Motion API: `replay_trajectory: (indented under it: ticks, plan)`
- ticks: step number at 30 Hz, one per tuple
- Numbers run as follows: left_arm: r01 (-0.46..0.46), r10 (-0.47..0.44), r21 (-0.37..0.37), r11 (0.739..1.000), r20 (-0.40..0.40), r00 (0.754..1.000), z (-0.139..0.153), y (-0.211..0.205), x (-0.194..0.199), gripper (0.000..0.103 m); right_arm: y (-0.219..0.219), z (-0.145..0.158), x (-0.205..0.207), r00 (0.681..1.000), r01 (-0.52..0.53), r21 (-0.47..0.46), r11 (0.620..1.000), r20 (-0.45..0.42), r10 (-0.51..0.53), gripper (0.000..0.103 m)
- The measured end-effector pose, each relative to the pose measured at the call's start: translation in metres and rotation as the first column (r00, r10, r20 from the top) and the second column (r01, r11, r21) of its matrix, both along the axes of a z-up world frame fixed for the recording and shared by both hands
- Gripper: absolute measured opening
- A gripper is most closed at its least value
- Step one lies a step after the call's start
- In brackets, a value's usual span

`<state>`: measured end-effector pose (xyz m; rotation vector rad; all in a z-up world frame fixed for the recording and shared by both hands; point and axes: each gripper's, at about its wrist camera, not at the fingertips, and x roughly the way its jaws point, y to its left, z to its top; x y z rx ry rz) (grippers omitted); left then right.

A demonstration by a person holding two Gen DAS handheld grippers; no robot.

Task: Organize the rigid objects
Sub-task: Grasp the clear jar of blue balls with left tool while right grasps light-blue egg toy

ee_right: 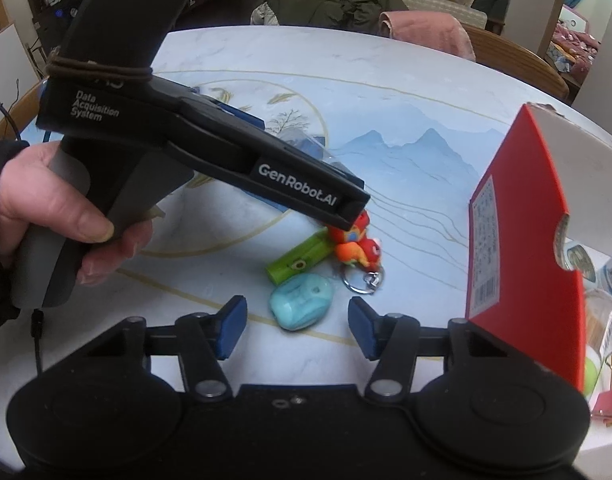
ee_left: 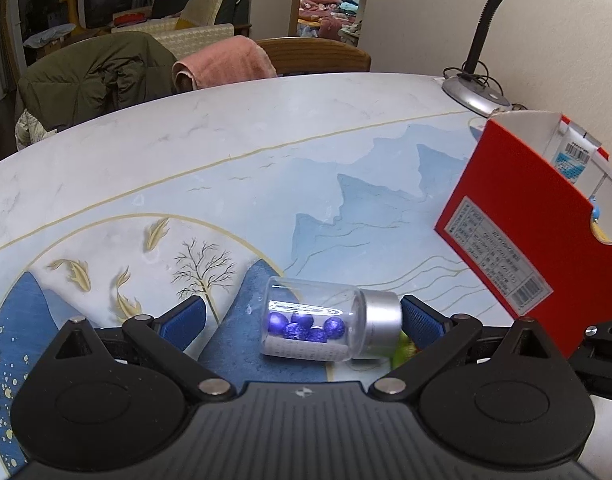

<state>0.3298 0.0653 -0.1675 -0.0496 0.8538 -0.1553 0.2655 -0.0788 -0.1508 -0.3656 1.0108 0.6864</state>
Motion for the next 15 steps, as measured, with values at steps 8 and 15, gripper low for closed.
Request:
replay_trajectory:
  ticks: [8,15]
  plan:
    - [0.018,-0.018,0.004,1.000,0.010,1.000,-0.004,0.001,0.000,0.101,0.004,-0.010,0.007,1.000,0.004,-0.009,1.000,-0.010,-0.004,0.044]
    - [0.011,-0.010,-0.004,1.000,0.022,1.000,0.001,0.003,-0.005,0.074,0.008,-0.014,0.005,1.000,-0.005,-0.016,1.000,-0.005,0.005,0.036]
